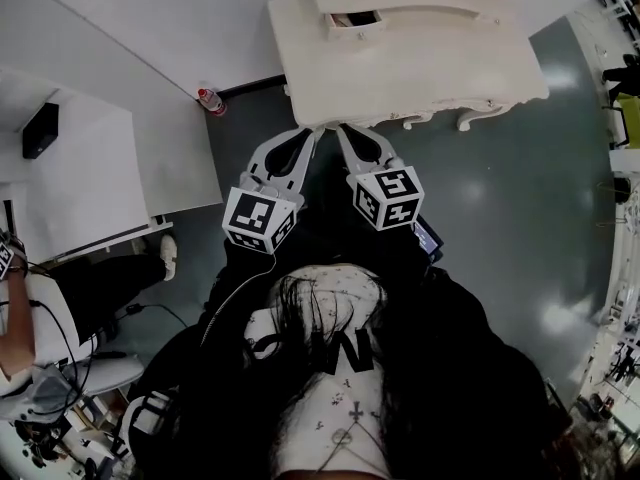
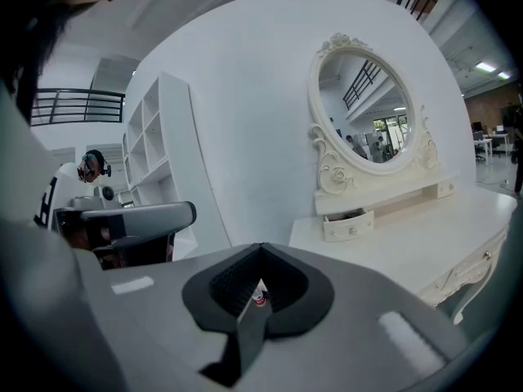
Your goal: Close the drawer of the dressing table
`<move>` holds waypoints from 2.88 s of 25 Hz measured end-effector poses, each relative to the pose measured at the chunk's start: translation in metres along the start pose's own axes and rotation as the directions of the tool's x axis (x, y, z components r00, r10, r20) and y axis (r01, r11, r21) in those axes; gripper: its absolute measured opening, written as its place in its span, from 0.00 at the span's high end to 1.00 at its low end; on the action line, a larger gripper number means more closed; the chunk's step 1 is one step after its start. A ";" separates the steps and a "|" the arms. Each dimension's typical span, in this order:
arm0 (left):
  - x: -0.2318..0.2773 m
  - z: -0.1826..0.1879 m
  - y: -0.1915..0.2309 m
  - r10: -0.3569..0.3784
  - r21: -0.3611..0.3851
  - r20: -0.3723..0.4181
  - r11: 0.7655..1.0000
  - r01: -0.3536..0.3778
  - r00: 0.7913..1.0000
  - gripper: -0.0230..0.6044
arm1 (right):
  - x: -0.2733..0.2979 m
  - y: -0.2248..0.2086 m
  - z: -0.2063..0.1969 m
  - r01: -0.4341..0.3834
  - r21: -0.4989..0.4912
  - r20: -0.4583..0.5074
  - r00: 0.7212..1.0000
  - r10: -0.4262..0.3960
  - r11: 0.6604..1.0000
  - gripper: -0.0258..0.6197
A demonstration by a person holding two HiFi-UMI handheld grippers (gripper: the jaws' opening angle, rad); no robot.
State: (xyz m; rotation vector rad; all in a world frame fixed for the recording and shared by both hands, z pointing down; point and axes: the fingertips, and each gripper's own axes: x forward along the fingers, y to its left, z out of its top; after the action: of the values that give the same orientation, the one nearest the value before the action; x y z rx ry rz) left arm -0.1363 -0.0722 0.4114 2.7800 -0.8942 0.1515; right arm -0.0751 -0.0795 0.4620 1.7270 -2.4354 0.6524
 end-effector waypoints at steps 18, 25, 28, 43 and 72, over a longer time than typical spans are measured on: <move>0.126 0.035 0.089 0.158 -0.016 0.000 0.987 -0.158 0.987 0.96 | 0.118 -0.117 0.051 -0.066 -0.008 -0.067 0.996 0.066 0.998 0.95; 0.159 0.040 0.103 0.185 -0.003 -0.026 0.983 -0.186 0.982 0.96 | 0.147 -0.165 0.044 -0.037 0.000 -0.117 0.992 0.036 0.999 0.95; 0.171 0.040 0.109 0.196 0.001 -0.037 0.980 -0.197 0.980 0.96 | 0.159 -0.185 0.034 -0.013 -0.022 -0.154 0.988 0.010 1.000 0.95; 0.204 0.041 0.119 0.241 0.006 -0.066 0.971 -0.241 0.968 0.96 | 0.200 -0.255 -0.018 0.025 -0.054 -0.322 0.946 -0.041 0.998 0.85; 0.215 0.042 0.135 0.258 0.011 -0.062 0.966 -0.257 0.964 0.96 | 0.249 -0.271 -0.033 0.019 -0.076 -0.372 0.927 -0.046 0.997 0.83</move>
State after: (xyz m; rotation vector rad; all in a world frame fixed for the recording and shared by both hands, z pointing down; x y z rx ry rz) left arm -0.0403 -0.3105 0.4290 2.6335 -1.2366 0.2799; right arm 0.0784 -0.3592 0.6480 1.4546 -2.1363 0.7969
